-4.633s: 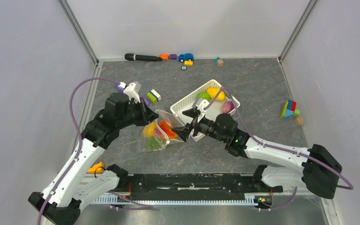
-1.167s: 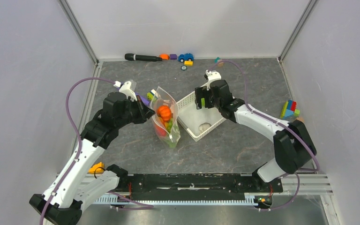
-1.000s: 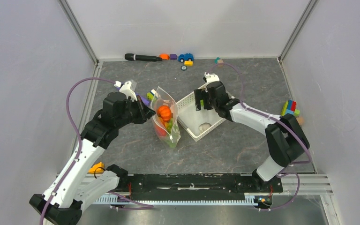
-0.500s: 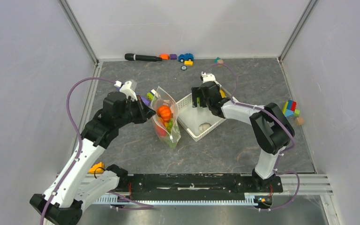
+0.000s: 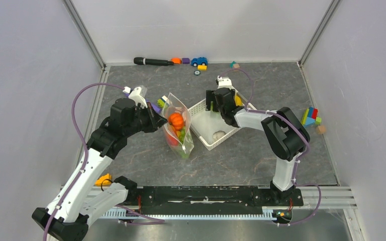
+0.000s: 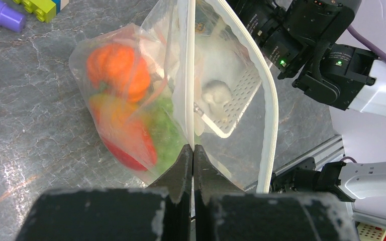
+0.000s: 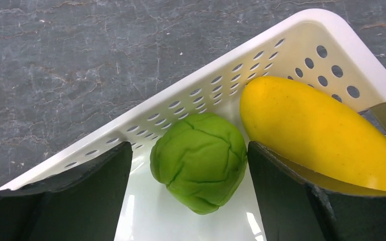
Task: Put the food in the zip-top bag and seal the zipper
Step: Pick up the fake vegetable from the bin.
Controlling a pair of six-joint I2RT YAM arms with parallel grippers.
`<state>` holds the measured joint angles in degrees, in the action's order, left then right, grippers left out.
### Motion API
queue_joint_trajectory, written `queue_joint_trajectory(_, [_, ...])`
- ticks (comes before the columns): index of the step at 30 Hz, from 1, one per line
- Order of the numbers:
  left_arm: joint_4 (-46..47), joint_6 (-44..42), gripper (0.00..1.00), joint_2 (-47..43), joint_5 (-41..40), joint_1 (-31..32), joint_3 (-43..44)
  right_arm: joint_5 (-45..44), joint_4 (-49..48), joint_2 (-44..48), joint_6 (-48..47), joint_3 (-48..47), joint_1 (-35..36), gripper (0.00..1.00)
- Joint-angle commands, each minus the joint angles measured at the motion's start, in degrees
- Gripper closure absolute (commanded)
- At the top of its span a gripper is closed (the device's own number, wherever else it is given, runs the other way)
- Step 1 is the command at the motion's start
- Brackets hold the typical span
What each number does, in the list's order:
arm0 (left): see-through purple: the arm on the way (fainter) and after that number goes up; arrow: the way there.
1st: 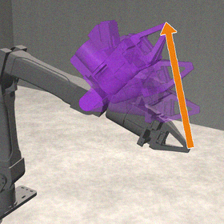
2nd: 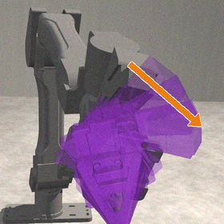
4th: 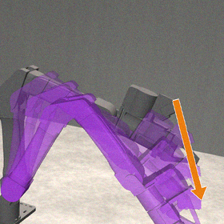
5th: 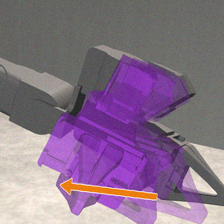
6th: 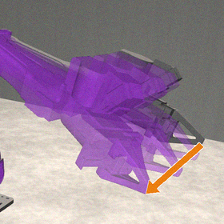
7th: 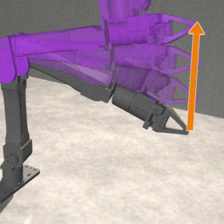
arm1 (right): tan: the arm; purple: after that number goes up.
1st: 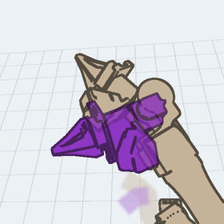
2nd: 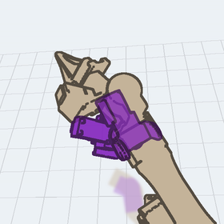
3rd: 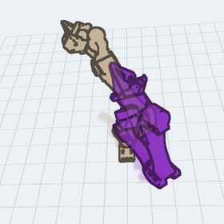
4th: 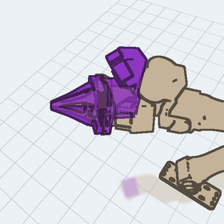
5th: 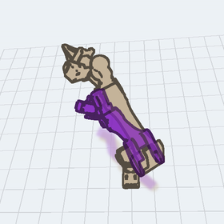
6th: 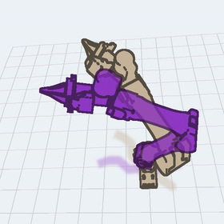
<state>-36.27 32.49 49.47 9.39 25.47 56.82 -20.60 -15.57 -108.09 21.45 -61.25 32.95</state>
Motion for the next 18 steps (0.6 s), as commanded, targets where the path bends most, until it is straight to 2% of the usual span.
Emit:
queue_joint_trajectory(1, [1.8,-1.3,0.98,-0.2,1.3,-0.3,0.2,-2.6,-4.8,-1.2,1.0,0.2,-0.2,0.11])
queue_joint_trajectory(8, [1.9,-1.5,0.98,-0.5,1.5,-0.3,0.2,-3.3,-2.4,-0.9,1.0,0.7,-0.1,0.14])
queue_joint_trajectory(14, [1.9,-1.4,0.98,-0.5,1.7,-0.3,0.2,-3.9,-2.1,-1.0,-0.7,0.4,-0.1,0.2])
queue_joint_trajectory(18, [1.9,-1.3,0.98,-0.7,1.7,-0.3,0.2,-3.4,-1.8,-0.3,-1.9,0.6,-0.2,0.33])
